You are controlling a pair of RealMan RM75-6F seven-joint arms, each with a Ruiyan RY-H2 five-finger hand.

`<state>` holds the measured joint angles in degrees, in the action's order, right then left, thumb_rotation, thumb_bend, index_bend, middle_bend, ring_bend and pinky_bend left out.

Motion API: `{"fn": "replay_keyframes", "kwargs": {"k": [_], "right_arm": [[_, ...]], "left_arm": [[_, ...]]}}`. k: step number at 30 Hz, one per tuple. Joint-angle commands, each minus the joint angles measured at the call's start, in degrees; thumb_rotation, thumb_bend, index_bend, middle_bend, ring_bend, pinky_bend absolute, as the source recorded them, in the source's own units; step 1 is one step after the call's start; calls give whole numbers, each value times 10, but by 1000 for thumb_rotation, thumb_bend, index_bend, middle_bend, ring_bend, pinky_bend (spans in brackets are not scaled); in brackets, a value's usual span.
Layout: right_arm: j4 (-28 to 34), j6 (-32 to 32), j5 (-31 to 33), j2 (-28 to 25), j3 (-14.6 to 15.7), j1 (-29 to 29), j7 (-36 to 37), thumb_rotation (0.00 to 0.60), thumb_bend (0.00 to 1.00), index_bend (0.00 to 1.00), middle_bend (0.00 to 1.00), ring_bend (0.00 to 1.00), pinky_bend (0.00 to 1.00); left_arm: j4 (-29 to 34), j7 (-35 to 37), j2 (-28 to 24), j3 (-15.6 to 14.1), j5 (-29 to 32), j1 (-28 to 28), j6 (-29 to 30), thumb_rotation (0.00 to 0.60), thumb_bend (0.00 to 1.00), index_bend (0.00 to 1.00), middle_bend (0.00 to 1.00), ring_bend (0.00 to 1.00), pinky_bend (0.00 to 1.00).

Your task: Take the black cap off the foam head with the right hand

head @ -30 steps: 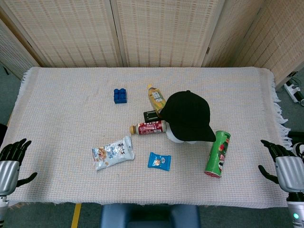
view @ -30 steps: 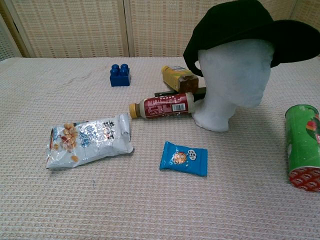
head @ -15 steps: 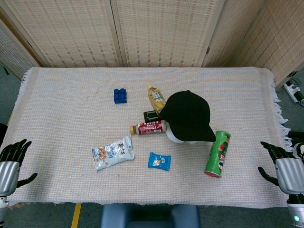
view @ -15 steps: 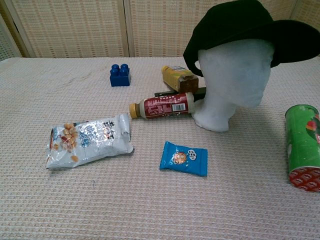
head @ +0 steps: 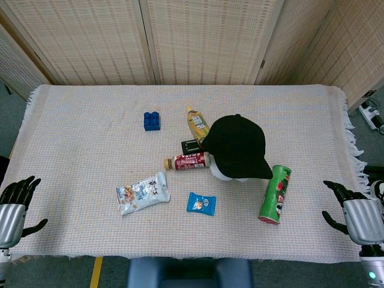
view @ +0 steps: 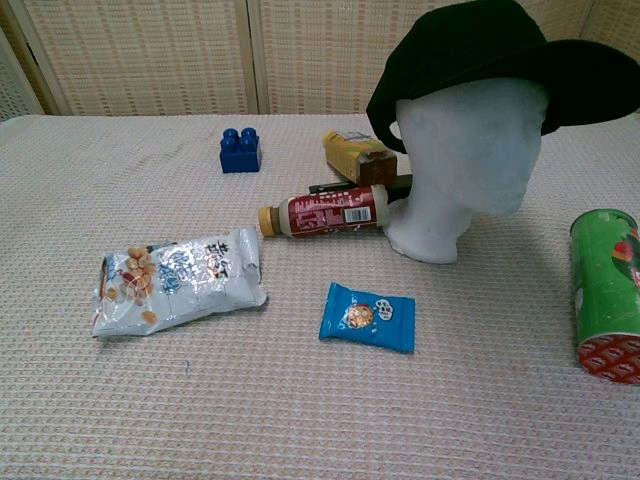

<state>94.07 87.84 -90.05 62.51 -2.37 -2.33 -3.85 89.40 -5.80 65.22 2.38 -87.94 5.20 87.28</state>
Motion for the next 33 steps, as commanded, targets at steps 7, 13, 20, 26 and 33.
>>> {"fn": "replay_keyframes", "kwargs": {"k": [7, 13, 20, 26, 33], "right_arm": [[34, 10, -48, -19, -23, -34, -1, 600, 190, 233, 312, 736, 765], [73, -29, -56, -15, -50, -83, -14, 600, 192, 224, 319, 786, 799], [86, -85, -44, 27, -73, -139, -37, 600, 192, 232, 324, 804, 804], [67, -108, -23, 77, -90, -175, -38, 600, 204, 281, 362, 825, 827], [24, -89, -20, 135, -106, -197, -40, 600, 341, 495, 525, 901, 884]], "left_arm": [[0, 6, 0, 0, -1, 4, -5, 600, 142, 133, 118, 130, 143], [2, 15, -3, -1, -3, 5, -6, 600, 142, 133, 115, 130, 143], [6, 23, -10, -3, -2, 3, -6, 600, 143, 133, 111, 130, 143], [6, 29, -13, -5, 1, 1, -9, 600, 142, 132, 108, 130, 143], [6, 36, -17, -6, 4, 0, -12, 600, 144, 132, 106, 130, 143]]}}
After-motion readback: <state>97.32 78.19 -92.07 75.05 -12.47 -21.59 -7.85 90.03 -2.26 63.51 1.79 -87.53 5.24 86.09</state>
